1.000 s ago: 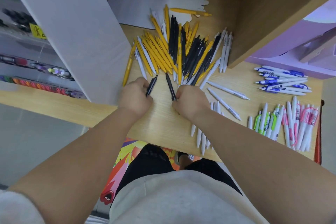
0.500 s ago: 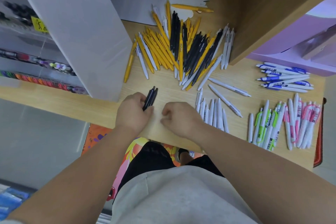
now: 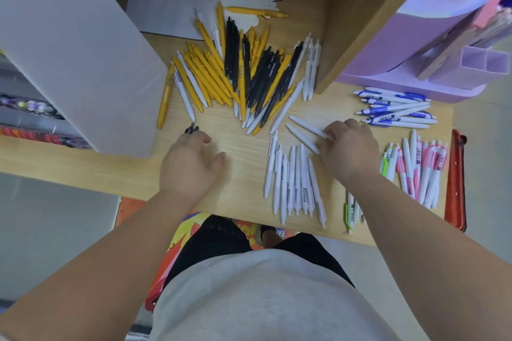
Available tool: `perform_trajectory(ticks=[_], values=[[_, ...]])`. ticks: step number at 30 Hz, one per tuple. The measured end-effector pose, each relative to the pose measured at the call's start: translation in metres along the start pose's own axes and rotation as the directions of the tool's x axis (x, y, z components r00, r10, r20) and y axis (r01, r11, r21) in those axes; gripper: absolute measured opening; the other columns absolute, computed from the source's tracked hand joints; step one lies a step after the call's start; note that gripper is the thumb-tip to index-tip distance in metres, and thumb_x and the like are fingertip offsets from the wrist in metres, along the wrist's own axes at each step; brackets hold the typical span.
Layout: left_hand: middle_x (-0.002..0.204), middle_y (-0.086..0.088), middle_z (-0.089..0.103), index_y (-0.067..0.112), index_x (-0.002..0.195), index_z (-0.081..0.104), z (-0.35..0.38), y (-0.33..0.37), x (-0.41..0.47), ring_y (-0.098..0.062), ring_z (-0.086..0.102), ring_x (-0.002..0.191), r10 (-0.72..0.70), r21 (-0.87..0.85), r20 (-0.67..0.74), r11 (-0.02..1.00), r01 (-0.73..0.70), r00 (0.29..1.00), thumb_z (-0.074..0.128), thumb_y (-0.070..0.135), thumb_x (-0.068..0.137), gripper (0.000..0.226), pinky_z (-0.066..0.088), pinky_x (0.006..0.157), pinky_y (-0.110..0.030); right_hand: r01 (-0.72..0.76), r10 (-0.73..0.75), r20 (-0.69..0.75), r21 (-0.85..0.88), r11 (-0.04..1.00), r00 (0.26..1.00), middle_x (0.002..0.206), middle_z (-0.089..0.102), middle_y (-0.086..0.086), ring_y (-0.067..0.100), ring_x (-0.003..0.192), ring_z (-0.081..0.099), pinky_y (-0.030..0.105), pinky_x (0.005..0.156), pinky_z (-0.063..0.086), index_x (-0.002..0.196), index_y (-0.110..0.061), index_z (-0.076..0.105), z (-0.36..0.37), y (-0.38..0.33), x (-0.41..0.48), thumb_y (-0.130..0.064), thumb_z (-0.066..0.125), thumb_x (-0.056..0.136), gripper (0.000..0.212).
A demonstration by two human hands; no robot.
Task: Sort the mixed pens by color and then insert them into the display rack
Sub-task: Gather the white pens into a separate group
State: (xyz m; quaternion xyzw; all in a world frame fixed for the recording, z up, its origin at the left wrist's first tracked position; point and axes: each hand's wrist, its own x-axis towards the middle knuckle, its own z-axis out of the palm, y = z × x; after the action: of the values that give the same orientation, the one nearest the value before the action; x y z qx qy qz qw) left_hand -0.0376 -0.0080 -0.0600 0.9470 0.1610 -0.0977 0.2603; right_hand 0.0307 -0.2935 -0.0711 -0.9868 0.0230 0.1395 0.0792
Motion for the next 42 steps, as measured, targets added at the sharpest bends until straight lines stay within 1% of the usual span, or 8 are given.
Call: perform_trajectory(ticks=[7,10,18,21,25,30,36,42], values=[[0.108,0.004,0.056,0.021,0.128,0.050,0.051,0.066,-0.026,-0.016,0.056,0.095,0.090,0.001,0.321,0.995,-0.095,0.943,0.069,0.060,0.081,0.064,0.046,0.074,-0.031,-0.093,0.095,0.280,-0.022,0.995,0.955,0.082,0.061,0.007,0.027,0.072,0.057,0.028,0.056,0.039,0.086,-0.013,0.059,-0.011,0.016,-0.015,-0.028,0.060,0.087,0.015],[0.119,-0.001,0.057,0.019,0.132,0.046,0.067,0.073,-0.028,-0.020,0.057,0.106,0.064,-0.010,0.321,0.998,-0.065,0.945,0.073,0.052,0.080,0.067,0.046,0.079,-0.031,-0.154,0.128,0.373,0.040,0.987,0.919,0.068,0.059,0.003,0.024,0.066,0.059,0.025,0.051,0.038,0.079,-0.014,0.061,-0.014,0.019,-0.032,-0.032,0.064,0.081,0.018],[0.122,-0.006,0.056,0.016,0.136,0.050,0.068,0.076,-0.023,-0.021,0.058,0.107,0.102,-0.049,0.308,0.995,-0.092,0.946,0.080,0.031,0.079,0.066,0.048,0.085,-0.031,-0.073,0.013,0.467,0.111,0.991,0.884,0.067,0.049,-0.002,0.017,0.062,0.049,0.024,0.045,0.027,0.066,-0.020,0.045,0.006,0.007,-0.059,-0.029,0.055,0.093,0.030],[0.107,-0.002,0.057,0.017,0.132,0.056,0.064,0.068,-0.024,-0.016,0.056,0.098,0.106,-0.069,0.288,0.994,-0.090,0.952,0.080,0.029,0.079,0.059,0.044,0.079,-0.028,-0.053,-0.029,0.511,0.143,0.988,0.859,0.067,0.048,-0.002,0.009,0.057,0.043,0.024,0.045,0.027,0.067,-0.016,0.047,0.012,0.000,-0.068,-0.029,0.054,0.095,0.031],[0.083,0.008,0.055,0.017,0.119,0.063,0.064,0.061,-0.029,-0.015,0.057,0.083,0.106,-0.106,0.265,0.991,-0.081,0.958,0.076,0.025,0.084,0.038,0.040,0.069,-0.027,-0.061,-0.051,0.500,0.205,0.977,0.865,0.068,0.056,0.000,0.015,0.064,0.052,0.024,0.048,0.035,0.075,-0.010,0.060,0.014,-0.003,-0.075,-0.033,0.055,0.095,0.031],[0.082,0.005,0.059,0.017,0.115,0.063,0.067,0.057,-0.034,-0.015,0.058,0.081,0.068,-0.111,0.244,0.993,-0.041,0.968,0.075,0.034,0.084,0.037,0.046,0.071,-0.030,-0.124,-0.006,0.476,0.240,0.963,0.879,0.079,0.068,0.005,0.020,0.075,0.062,0.031,0.065,0.051,0.083,-0.009,0.069,0.008,0.007,-0.071,-0.038,0.064,0.087,0.030],[0.083,0.004,0.057,0.016,0.122,0.061,0.066,0.058,-0.036,-0.014,0.056,0.080,0.061,-0.121,0.223,0.992,-0.034,0.973,0.075,0.036,0.085,0.044,0.044,0.070,-0.029,-0.248,0.137,0.277,0.418,0.874,0.951,0.081,0.064,-0.003,0.016,0.078,0.059,0.031,0.067,0.048,0.088,-0.018,0.062,0.004,0.008,-0.043,-0.052,0.066,0.085,0.034],[0.078,0.006,0.060,0.018,0.121,0.061,0.062,0.058,-0.033,-0.012,0.058,0.076,0.073,-0.116,0.274,0.992,-0.043,0.959,0.074,0.026,0.086,0.039,0.046,0.068,-0.028,-0.205,0.106,0.258,0.398,0.894,0.960,0.082,0.063,-0.001,0.020,0.080,0.060,0.031,0.067,0.048,0.089,-0.015,0.062,0.010,-0.004,-0.023,-0.044,0.070,0.087,0.030]])
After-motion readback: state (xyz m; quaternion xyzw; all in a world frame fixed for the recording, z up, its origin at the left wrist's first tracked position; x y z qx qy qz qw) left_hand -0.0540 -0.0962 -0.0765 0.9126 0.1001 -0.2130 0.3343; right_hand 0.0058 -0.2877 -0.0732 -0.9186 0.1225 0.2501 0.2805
